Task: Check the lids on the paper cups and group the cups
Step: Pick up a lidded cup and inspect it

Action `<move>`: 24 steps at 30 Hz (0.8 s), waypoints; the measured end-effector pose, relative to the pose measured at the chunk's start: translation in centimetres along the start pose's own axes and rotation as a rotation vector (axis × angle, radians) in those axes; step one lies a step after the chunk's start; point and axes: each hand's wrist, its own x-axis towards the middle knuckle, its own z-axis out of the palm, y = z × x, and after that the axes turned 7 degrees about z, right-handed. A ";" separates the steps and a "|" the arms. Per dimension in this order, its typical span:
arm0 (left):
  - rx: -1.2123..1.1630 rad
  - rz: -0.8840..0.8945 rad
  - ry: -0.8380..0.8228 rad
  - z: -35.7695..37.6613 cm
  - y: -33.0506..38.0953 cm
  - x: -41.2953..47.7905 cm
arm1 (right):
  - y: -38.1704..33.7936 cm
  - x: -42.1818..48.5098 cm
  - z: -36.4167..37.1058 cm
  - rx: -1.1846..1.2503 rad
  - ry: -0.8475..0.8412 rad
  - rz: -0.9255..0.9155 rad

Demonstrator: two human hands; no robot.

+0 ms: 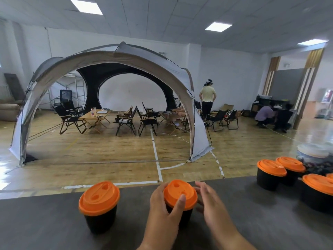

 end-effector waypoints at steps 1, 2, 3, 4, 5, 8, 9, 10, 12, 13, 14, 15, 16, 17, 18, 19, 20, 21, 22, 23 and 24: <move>-0.012 -0.005 -0.012 0.0 0.0 0.1 | -0.8 0.6 0.0 0.051 0.010 0.020; -0.039 -0.003 -0.025 0.0 -0.1 0.2 | -1.6 1.4 0.0 0.091 0.015 0.051; -0.085 -0.006 -0.041 -0.1 -0.1 0.2 | -2.4 2.0 0.0 0.106 0.007 0.080; -0.143 -0.014 -0.054 -0.3 0.0 0.2 | -2.9 2.5 0.0 0.099 -0.015 0.102; -0.191 -0.024 -0.062 -0.5 0.0 0.2 | -3.3 2.8 0.3 0.096 -0.047 0.126; -0.238 -0.034 -0.069 -0.8 -0.1 0.6 | -3.3 3.1 1.1 0.135 -0.079 0.229; -0.243 -0.041 -0.073 -0.9 -0.1 0.7 | -3.1 3.0 1.2 0.171 -0.072 0.245; -0.249 -0.043 -0.083 -1.0 0.0 0.7 | -2.8 2.9 1.3 0.211 -0.068 0.261; -0.275 -0.045 -0.107 -1.0 0.0 0.7 | -2.4 2.9 1.4 0.262 -0.074 0.298; -0.298 -0.047 -0.109 -1.0 0.1 0.7 | -2.3 2.9 1.5 0.272 -0.078 0.301; -0.320 -0.051 -0.103 -0.9 0.1 0.7 | -2.2 2.9 1.5 0.276 -0.077 0.293; -0.338 -0.053 -0.099 -0.9 0.1 0.7 | -2.1 3.0 1.5 0.281 -0.075 0.287; -0.350 -0.054 -0.096 -0.8 0.1 0.7 | -1.9 3.1 1.6 0.291 -0.071 0.284; -0.360 -0.052 -0.093 -0.7 0.1 0.7 | -1.8 3.1 1.7 0.301 -0.065 0.284; -0.368 -0.049 -0.087 -0.6 0.0 0.7 | -1.7 3.1 1.8 0.311 -0.059 0.278; -0.370 -0.045 -0.084 -0.6 0.0 0.6 | -1.6 3.1 1.9 0.316 -0.054 0.269; -0.366 -0.040 -0.082 -0.6 0.0 0.6 | -1.4 3.2 2.0 0.318 -0.049 0.257; -0.364 -0.035 -0.084 -0.6 0.1 0.6 | -1.4 3.2 2.0 0.317 -0.045 0.247; -0.364 -0.034 -0.084 -0.6 0.1 0.6 | -1.3 3.2 2.1 0.318 -0.042 0.239; -0.368 -0.037 -0.085 -0.6 0.2 0.6 | -1.2 3.3 2.1 0.323 -0.041 0.238; -0.375 -0.040 -0.081 -0.7 0.2 0.6 | -1.1 3.3 2.1 0.331 -0.044 0.237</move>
